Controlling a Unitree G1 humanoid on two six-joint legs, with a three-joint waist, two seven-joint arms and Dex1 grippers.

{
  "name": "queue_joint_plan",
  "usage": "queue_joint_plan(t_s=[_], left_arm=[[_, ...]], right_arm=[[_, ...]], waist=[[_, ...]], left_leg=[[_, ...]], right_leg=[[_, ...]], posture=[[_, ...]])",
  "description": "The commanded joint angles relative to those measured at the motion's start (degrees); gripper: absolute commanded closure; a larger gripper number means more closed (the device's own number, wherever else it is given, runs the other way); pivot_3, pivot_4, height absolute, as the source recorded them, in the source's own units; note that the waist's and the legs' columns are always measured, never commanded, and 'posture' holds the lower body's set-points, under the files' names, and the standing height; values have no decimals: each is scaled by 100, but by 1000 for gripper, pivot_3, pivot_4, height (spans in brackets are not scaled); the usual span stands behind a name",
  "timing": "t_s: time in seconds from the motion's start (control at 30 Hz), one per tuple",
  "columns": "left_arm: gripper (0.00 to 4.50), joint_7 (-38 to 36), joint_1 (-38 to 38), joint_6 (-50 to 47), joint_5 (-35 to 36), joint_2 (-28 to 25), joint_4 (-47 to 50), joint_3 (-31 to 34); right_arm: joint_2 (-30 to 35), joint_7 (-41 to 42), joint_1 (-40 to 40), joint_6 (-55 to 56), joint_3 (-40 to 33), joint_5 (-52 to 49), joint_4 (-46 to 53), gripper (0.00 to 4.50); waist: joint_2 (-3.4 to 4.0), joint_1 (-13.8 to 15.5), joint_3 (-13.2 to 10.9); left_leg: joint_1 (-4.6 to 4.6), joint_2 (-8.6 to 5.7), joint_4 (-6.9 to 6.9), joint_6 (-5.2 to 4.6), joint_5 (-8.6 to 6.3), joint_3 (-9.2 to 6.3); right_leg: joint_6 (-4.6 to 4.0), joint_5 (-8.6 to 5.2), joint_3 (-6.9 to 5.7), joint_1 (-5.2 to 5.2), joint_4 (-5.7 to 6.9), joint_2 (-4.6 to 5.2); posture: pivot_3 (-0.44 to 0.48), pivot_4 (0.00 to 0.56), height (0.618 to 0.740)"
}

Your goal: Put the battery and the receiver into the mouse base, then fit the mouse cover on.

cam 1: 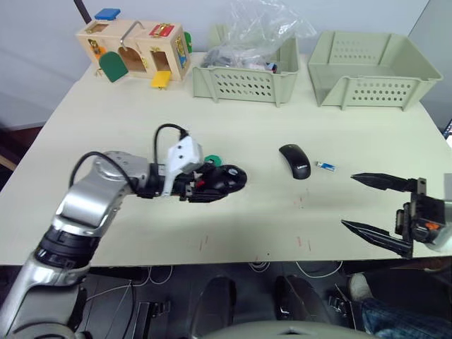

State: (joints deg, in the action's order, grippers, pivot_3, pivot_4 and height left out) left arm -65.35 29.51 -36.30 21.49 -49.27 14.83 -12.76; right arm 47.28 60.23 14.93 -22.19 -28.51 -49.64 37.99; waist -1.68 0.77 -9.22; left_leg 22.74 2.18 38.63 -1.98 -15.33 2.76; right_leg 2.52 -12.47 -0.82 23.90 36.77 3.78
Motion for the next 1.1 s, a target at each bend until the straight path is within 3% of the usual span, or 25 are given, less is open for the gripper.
queue_joint_plan(t_s=[0.03,0.13,0.27,0.5,0.8,1.1], left_arm=[[1596,104,365,128,-564,92,130,-459],[1596,72,597,442,-882,493,-71,-929],[1596,-6,561,975,-1227,635,-213,-1132],[1596,-78,646,990,-1572,1187,-683,-1608],[1596,-140,494,1286,-1835,1371,-1084,-1771],[1596,-142,303,1348,-2126,1402,-1170,-1818]], right_arm=[[47,14,192,36,-391,-32,228,0],[65,30,434,26,-539,62,233,0],[94,61,512,40,-551,114,218,0],[105,10,465,-1,-402,286,169,0],[73,-139,582,-121,-335,347,249,0],[28,-844,452,-539,-130,387,321,0]], waist=[[0,6,0],[1,46,0],[0,-4,-1],[0,20,-1],[2,10,0],[15,12,9]], left_leg=[[-2,2,0,0,0,-1],[-1,1,5,0,0,-4],[-1,1,13,-1,-1,-2],[-1,2,14,-2,-1,-4],[-3,3,15,-2,-1,-7],[-8,3,15,-2,-1,-9]], right_leg=[[0,0,3,0,0,-3],[4,-3,-6,-9,-1,-5],[-2,-3,0,-11,-3,-5],[0,-5,-1,-12,-1,-8],[-2,-3,-2,-12,0,-9],[-3,-4,1,-15,0,-8]], posture=[[0,150,740],[0,150,740],[0,150,740],[0,150,740],[0,150,740],[0,150,740]])
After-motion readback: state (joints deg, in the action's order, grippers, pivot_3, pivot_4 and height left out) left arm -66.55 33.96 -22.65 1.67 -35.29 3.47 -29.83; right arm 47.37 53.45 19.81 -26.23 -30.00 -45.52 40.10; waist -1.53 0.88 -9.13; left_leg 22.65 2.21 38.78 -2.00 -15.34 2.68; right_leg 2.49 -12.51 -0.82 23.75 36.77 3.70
